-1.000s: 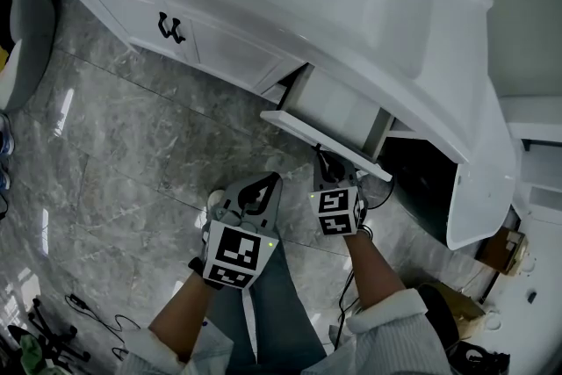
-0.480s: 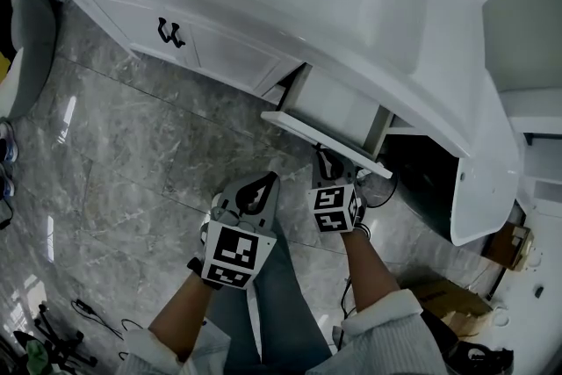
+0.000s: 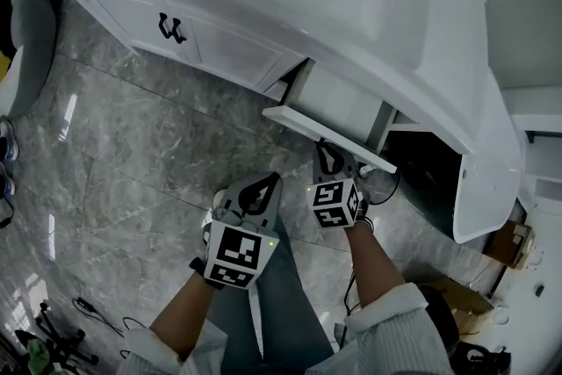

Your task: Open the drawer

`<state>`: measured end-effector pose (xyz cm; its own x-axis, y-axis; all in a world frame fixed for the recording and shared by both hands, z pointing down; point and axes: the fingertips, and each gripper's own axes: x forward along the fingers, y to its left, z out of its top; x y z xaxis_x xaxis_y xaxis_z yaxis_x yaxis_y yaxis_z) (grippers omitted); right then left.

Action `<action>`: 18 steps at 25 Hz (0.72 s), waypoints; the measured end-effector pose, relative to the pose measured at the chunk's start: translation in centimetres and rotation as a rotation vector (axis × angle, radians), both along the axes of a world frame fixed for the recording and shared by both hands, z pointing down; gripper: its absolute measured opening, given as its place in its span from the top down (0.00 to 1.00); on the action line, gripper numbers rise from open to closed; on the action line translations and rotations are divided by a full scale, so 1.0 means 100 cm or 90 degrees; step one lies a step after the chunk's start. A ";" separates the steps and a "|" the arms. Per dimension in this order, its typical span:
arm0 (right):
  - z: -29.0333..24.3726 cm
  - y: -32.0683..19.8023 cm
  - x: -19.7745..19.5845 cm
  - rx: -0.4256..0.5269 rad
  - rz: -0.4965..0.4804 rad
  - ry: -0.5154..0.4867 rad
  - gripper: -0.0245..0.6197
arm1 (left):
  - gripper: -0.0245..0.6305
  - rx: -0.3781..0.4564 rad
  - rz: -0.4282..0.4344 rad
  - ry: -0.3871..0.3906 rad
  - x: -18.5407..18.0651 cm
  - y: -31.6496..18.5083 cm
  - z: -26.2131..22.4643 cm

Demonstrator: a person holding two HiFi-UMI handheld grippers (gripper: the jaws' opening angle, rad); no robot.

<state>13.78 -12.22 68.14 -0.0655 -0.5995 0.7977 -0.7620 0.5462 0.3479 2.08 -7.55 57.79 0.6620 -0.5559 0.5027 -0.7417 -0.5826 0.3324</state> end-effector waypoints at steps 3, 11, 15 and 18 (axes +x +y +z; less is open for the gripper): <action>-0.002 0.001 -0.001 -0.002 -0.024 -0.001 0.90 | 0.94 -0.001 0.000 0.000 0.000 0.000 0.000; -0.003 0.021 -0.005 0.000 -0.038 0.000 0.91 | 0.94 -0.002 0.002 0.001 0.004 -0.002 -0.003; 0.000 0.025 -0.004 0.000 -0.010 -0.012 0.91 | 0.94 -0.001 0.003 -0.002 0.004 -0.004 -0.002; 0.001 0.026 -0.005 0.000 -0.005 -0.018 0.91 | 0.94 -0.002 0.001 -0.004 0.004 -0.004 -0.001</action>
<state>13.32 -9.64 68.22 -0.0927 -0.5989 0.7955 -0.7672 0.5522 0.3263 2.47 -7.96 57.67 0.6604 -0.5528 0.5082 -0.7422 -0.5832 0.3301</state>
